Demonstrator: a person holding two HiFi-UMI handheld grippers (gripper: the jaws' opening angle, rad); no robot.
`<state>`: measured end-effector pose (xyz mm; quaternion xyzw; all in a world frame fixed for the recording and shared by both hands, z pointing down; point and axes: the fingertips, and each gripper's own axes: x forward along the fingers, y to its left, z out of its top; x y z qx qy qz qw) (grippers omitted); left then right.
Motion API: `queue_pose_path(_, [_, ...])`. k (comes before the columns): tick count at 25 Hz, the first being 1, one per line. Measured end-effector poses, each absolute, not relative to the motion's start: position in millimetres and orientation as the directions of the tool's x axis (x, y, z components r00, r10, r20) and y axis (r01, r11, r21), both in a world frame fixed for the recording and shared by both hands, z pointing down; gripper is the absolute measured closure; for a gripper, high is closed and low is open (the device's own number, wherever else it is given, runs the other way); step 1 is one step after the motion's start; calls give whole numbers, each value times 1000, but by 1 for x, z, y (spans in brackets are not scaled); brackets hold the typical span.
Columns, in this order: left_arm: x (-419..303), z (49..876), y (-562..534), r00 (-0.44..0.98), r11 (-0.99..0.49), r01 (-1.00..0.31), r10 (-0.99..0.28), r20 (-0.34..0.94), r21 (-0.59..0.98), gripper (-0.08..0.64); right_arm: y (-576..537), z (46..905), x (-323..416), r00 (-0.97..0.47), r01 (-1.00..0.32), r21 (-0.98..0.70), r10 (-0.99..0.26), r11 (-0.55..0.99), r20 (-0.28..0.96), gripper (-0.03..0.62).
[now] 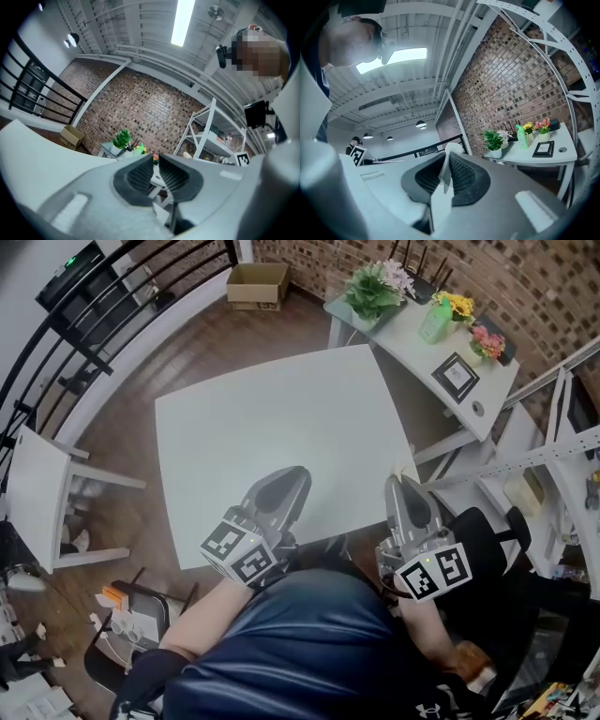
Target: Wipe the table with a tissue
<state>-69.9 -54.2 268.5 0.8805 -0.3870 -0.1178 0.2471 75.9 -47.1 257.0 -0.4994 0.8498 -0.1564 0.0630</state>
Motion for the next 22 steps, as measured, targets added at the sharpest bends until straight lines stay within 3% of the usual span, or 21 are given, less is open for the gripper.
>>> queue_pose_path(22, [-71,267,-40,683,-602,-615,-729,-37,510,523,-38,258,62,-515,-822,-313,-856,476,48,565])
